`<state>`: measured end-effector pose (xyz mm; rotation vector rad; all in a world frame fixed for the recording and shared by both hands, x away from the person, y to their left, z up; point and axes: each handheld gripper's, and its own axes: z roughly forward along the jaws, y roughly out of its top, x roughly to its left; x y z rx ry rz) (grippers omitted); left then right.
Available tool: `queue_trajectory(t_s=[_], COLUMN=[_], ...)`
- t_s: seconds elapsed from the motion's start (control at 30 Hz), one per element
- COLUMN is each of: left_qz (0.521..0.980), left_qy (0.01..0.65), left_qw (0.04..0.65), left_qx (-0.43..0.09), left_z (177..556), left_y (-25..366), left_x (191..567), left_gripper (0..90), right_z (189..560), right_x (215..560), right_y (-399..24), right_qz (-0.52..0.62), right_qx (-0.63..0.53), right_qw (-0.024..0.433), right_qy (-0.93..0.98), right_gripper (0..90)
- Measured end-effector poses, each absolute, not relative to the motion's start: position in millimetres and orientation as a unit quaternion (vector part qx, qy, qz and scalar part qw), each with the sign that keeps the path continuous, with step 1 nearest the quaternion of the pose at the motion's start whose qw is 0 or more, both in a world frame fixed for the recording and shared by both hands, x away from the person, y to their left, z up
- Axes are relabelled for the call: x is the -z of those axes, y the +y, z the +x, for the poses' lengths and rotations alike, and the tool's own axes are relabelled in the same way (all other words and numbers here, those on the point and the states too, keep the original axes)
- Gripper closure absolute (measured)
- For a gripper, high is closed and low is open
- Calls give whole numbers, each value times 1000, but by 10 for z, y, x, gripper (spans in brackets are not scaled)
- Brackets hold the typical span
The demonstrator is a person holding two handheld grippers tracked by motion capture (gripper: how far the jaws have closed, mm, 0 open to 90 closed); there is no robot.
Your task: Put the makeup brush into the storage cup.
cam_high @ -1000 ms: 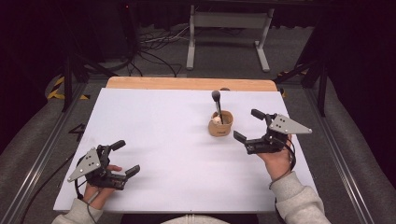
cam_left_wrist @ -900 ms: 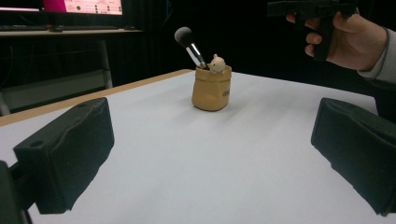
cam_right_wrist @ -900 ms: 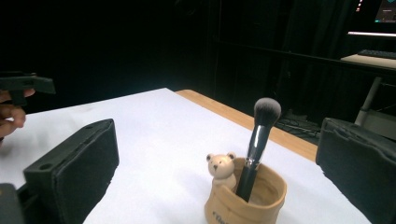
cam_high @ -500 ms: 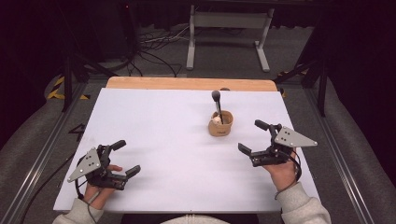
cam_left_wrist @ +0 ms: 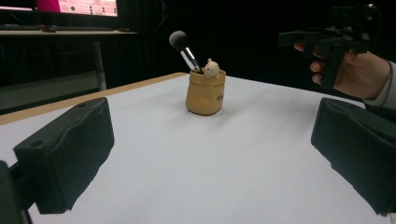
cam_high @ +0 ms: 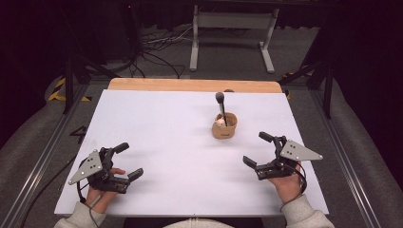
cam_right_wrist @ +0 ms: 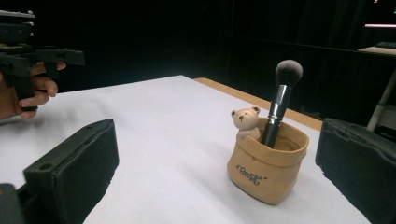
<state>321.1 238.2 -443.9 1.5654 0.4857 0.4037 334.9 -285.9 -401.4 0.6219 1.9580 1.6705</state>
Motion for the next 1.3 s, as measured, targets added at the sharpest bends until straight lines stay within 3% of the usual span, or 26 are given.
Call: queue_trajectory(t_s=[0.83, 1.3], left_qz=[684, 690], left_qy=[219, 229], left_qw=[681, 669], left_qx=[-143, -153], left_z=[3250, 3303], left_y=[2340, 2311], left_x=[4476, 4540], left_gripper=[0, 1], right_z=[3285, 3341], right_x=[4374, 4513], right_y=[-2722, -2676], right_qz=[234, 261], right_qx=[-615, -606], right_qw=[217, 207], right_qy=[721, 722], right_gripper=[0, 0])
